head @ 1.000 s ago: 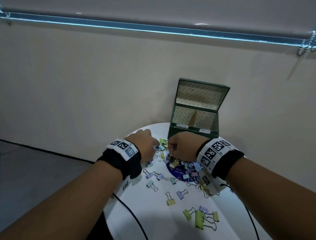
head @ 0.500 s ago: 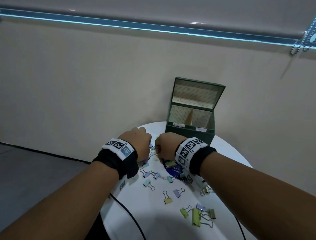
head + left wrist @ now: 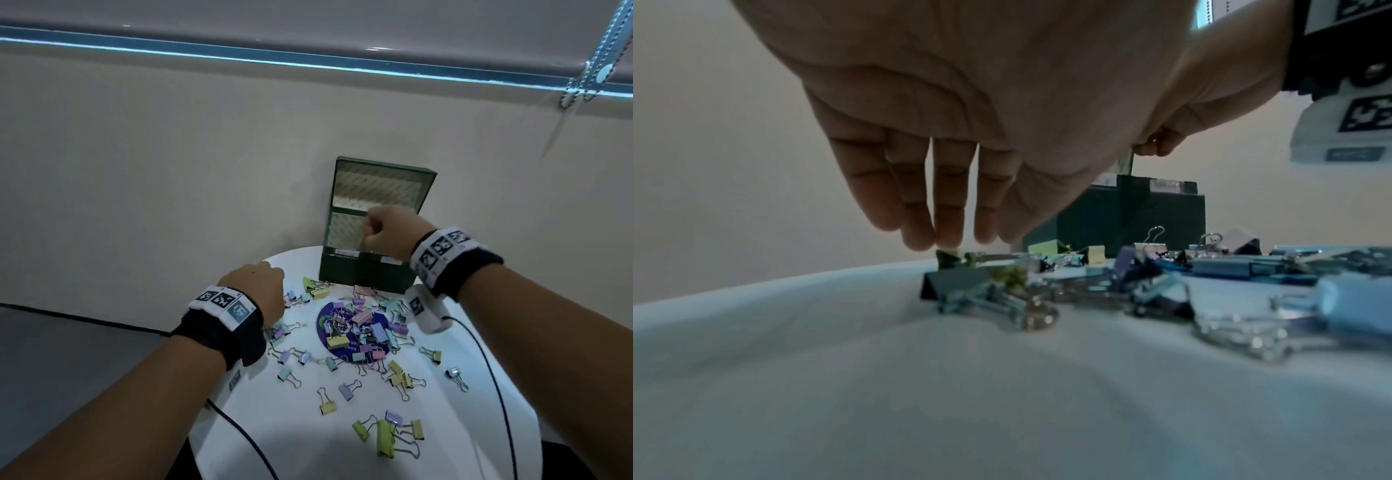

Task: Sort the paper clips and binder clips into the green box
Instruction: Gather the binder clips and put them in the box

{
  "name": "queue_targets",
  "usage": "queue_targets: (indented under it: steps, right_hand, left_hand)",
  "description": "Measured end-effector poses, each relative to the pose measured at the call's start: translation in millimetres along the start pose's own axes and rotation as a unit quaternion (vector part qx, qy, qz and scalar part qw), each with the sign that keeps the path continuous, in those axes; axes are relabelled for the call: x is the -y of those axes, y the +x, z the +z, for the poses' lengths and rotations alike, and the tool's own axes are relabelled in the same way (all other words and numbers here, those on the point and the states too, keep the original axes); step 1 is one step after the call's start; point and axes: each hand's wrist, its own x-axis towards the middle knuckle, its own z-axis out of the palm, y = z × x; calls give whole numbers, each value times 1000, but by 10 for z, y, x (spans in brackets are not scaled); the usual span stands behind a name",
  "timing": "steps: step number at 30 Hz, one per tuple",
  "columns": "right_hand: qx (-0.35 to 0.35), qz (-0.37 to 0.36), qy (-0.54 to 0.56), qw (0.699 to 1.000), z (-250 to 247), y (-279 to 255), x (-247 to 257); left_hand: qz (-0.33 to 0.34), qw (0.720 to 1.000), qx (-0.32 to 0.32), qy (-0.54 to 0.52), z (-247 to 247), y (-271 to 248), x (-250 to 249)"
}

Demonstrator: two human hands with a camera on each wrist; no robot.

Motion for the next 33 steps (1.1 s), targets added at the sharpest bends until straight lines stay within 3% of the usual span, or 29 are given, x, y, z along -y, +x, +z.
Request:
queue_targets:
  steps: [2, 5, 10, 15, 23, 30, 33]
  right_hand:
    - [-25, 51, -32, 998, -143, 63, -201]
    - [-4, 82, -95, 992, -218, 94, -374]
    - [23, 76, -132, 988, -215, 100, -452]
    - [-24, 16, -109, 994, -149, -164, -388]
    - [187, -20, -174, 967, 266, -648, -525]
    - [178, -37, -139, 973, 243, -741, -611]
    - [193, -59, -117, 972, 246, -781, -585]
  left_hand:
    - [15, 1000, 12, -10, 42, 35, -6]
    - [50, 998, 31, -36, 85, 73, -25]
    - [70, 996, 30, -37, 97, 74, -36]
    - [59, 996, 16, -59, 90, 52, -49]
    - [85, 991, -36, -101, 74, 53, -58]
    - [35, 994, -63, -86, 33, 70, -3]
    - [7, 997, -32, -69, 55, 63, -8]
